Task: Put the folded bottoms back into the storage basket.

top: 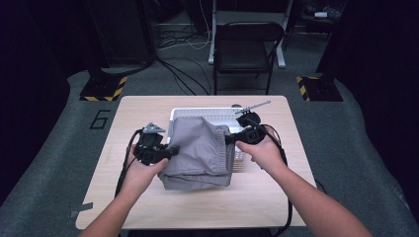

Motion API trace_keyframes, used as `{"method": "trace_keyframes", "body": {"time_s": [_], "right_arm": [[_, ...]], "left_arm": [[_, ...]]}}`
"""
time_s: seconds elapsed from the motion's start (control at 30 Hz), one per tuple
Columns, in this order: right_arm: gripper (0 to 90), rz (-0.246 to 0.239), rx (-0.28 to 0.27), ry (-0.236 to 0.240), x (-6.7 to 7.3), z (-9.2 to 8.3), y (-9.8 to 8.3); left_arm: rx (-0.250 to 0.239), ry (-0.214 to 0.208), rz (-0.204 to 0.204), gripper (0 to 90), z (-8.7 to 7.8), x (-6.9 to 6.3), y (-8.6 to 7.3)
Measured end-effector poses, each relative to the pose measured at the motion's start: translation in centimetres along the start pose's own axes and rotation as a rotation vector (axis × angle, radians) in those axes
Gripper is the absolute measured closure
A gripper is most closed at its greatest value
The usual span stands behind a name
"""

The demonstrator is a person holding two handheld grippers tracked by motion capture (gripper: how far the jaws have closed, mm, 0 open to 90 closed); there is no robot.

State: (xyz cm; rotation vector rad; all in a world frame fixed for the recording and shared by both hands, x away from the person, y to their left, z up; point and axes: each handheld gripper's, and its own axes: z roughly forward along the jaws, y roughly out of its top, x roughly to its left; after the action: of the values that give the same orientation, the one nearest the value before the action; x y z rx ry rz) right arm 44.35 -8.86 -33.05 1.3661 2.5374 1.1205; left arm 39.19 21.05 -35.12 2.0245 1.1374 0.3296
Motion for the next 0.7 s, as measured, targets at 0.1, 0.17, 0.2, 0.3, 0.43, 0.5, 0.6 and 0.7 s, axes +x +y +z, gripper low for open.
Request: {"method": "trace_keyframes", "body": {"time_s": [0.1, 0.17, 0.2, 0.3, 0.43, 0.5, 0.6, 0.7], "right_arm": [[77.7, 0.007, -0.006, -0.002, -0.2, -0.3, 0.7], [77.7, 0.012, -0.011, -0.003, -0.4, -0.5, 1.4], [77.7, 0.017, -0.014, 0.003, -0.6, -0.6, 1.7], [77.6, 0.028, -0.016, 0.004, -0.9, -0.9, 2.6], [77.6, 0.046, -0.015, -0.002, -1.5, -1.2, 3.7], [77.5, 0.038, -0.019, -0.013, -1.7, -1.1, 4.2], [77.5, 0.027, -0.018, -0.041, -2.0, -0.8, 4.9], [77.5, 0.033, -0.02, -0.056, -2.1, -0.6, 5.6]], "left_arm": [[0.006, 0.003, 0.008, 74.1, 0.2, 0.3, 1.1], [0.014, 0.015, 0.023, 74.1, 0.2, 0.6, 1.9], [0.006, 0.017, 0.015, 74.2, 0.2, 0.6, 2.3], [0.013, 0.02, 0.028, 74.1, 0.1, 0.8, 3.4], [0.007, 0.012, 0.005, 74.1, 0.5, 1.2, 4.3], [0.006, 0.015, 0.008, 74.0, 0.7, 1.4, 4.7], [0.002, 0.02, 0.0, 74.1, 1.0, 1.7, 5.2], [0.006, 0.036, -0.012, 74.0, 1.5, 2.2, 5.6]]}}
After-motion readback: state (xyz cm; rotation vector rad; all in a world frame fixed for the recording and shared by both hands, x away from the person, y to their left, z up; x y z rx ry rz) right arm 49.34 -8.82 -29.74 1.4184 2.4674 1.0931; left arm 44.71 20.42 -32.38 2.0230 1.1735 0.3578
